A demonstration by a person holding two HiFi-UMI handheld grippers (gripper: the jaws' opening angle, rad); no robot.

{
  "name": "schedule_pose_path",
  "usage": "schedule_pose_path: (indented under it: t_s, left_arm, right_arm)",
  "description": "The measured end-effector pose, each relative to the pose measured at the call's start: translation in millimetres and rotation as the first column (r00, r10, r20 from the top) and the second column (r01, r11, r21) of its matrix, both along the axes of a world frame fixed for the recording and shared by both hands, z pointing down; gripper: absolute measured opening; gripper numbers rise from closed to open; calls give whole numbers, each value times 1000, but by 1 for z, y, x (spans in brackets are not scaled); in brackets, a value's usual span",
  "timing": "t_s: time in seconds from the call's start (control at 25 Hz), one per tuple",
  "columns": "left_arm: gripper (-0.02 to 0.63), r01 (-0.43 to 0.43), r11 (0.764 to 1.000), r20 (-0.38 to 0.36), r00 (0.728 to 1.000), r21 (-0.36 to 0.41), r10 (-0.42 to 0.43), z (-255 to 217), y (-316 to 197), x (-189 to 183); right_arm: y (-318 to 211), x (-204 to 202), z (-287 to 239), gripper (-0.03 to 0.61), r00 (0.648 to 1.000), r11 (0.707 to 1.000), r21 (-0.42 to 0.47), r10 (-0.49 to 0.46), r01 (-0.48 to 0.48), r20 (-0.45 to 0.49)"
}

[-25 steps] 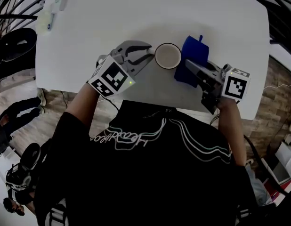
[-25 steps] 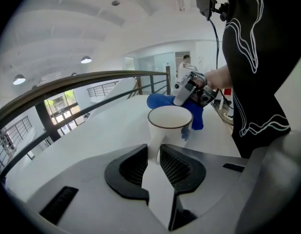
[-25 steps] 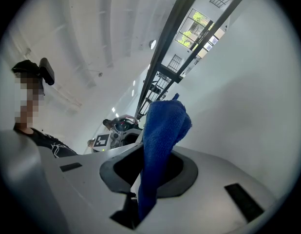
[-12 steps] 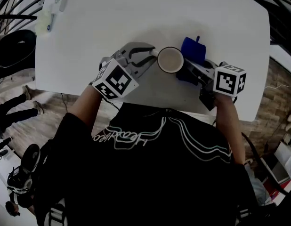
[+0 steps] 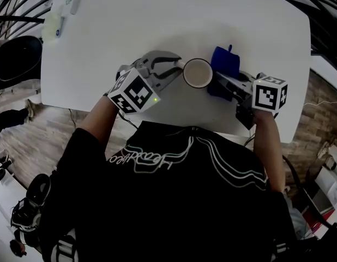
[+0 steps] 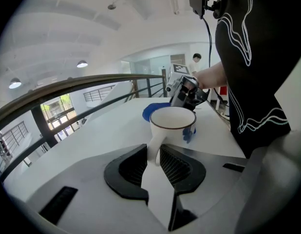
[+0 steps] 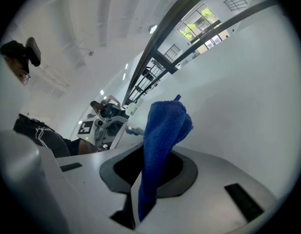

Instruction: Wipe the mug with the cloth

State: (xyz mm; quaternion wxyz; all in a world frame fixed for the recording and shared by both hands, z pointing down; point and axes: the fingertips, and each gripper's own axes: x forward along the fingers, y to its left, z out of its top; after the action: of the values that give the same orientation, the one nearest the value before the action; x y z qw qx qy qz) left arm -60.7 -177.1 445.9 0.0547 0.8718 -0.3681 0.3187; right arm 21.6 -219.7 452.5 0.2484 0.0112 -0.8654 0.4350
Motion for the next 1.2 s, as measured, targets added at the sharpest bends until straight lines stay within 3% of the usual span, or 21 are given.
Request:
schedule_pose_path:
  t_s: [0.2,0.44,0.84,1.2]
  left_arm:
    - [81,-4,1000,8,1000,5,4,3,-2,0]
    - [81,-36,999,12,999,-4,36,0,-10,-9]
    - [81,-139,990,54,989,-12,139,1,-18,-13]
    - [81,-157,987,42,987,-21,157,2,-22,-4]
  right_arm:
    - [-4,3,-21,54,984,986,34,-164,162,71]
    - [-13,-7,-43,54,956,963,26,-269,268,116]
    - [-11,-21,-49,54,911,927,-12,-367,376,187]
    - [-6,-17,-46,54,882,900,-36,-416,434,222]
